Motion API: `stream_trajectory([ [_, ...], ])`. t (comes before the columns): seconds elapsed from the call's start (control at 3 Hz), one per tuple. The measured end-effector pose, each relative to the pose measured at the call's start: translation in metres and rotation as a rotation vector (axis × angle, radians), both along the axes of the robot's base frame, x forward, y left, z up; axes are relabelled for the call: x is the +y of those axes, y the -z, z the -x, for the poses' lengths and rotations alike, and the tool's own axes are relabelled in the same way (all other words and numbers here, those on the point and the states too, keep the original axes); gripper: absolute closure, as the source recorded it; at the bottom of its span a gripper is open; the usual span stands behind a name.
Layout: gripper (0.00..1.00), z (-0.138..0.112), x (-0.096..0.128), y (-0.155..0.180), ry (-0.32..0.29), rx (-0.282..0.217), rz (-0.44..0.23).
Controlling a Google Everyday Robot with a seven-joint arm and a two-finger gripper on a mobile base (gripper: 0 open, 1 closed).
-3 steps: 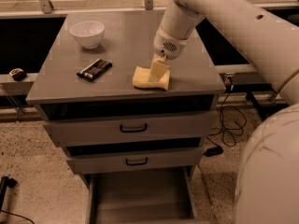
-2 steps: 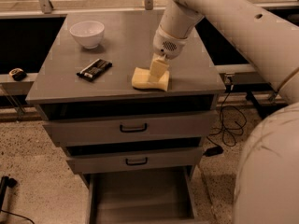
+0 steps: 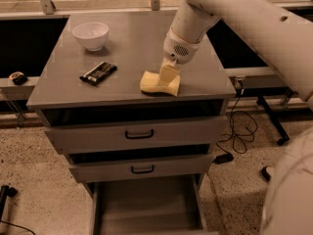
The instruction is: Place sponge into bottom drawer
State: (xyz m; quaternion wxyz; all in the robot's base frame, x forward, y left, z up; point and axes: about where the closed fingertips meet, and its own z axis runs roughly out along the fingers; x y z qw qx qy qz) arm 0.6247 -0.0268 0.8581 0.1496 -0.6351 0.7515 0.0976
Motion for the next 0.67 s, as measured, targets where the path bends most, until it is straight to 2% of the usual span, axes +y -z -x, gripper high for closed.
stream_trajectory([
  [0.33,1.0,0.006,-0.007,-0.021,0.016,-0.063,-0.04],
  [0.67,1.0,0.02,-0.019,-0.046,0.004,-0.158,-0.132],
])
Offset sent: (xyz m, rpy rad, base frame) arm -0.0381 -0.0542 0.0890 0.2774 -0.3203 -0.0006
